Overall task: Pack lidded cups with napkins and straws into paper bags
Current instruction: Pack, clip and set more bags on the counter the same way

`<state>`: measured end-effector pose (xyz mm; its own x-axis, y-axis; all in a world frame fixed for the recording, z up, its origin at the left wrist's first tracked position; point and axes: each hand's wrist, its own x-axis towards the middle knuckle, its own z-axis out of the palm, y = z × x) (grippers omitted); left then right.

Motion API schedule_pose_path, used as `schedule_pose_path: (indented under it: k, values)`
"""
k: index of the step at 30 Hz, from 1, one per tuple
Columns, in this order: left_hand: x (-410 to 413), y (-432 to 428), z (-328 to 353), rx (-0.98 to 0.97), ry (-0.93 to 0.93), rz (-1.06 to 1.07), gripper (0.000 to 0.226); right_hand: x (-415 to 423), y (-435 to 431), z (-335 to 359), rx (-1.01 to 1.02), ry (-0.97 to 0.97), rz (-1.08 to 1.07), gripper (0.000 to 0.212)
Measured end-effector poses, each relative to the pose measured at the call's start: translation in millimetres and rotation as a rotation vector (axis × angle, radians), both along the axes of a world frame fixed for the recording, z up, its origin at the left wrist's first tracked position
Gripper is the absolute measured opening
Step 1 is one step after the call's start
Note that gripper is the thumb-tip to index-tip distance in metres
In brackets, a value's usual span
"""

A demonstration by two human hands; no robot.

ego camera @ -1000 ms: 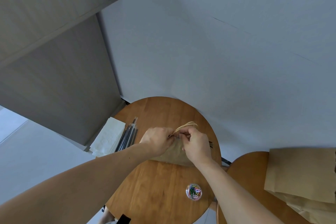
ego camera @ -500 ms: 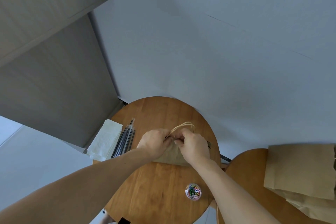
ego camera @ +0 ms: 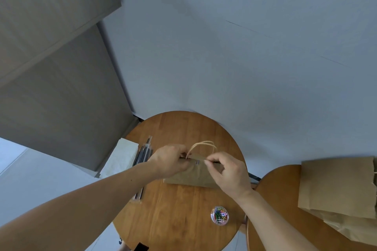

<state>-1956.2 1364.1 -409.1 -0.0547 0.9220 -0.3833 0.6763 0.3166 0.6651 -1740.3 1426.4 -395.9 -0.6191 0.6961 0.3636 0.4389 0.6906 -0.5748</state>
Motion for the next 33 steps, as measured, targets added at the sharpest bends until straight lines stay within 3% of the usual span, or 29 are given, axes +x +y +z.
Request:
schedule_pose_path:
  k: [5,9,11,15,19,24,27,33]
  values:
    - [-24.3,-18.6,-16.9,-0.11,0.082,0.028,0.062,46.7,15.2,-3.9,-0.049,-0.105,-0.217,0.039]
    - [-26.5,-27.0,-25.8,-0.154,0.076,0.053,0.047,67.8,21.3,-24.2,-0.396,-0.392,-0.178,0.07]
    - [-23.7,-28.4,-30.6,-0.148,0.093,0.074,0.028,69.3,21.8,-36.1,-0.5,-0.455,-0.139,0.066]
    - [-20.8,-33.6,-37.5,-0.115,0.066,0.182,0.022,66.6,25.4,-52.9,-0.606,-0.484,-0.165,0.021]
    - [-22.6,-40.3,-41.3,-0.125,0.026,0.255,0.017,59.3,28.6,-56.2,-0.453,-0.468,-0.121,0.03]
    - [-24.1,-46.4,-43.4,-0.136,0.016,0.407,0.026,46.5,28.2,-56.7,-0.469,-0.477,-0.18,0.011]
    - [-21.8,-47.1,-26.2,-0.134,0.013,0.426,0.008,43.0,24.7,-49.0,-0.434,-0.372,-0.263,0.013]
    - [-35.9,-57.0,32.2,0.079,-0.154,0.515,0.013,14.5,18.4,6.7,-0.434,-0.06,-0.329,0.021]
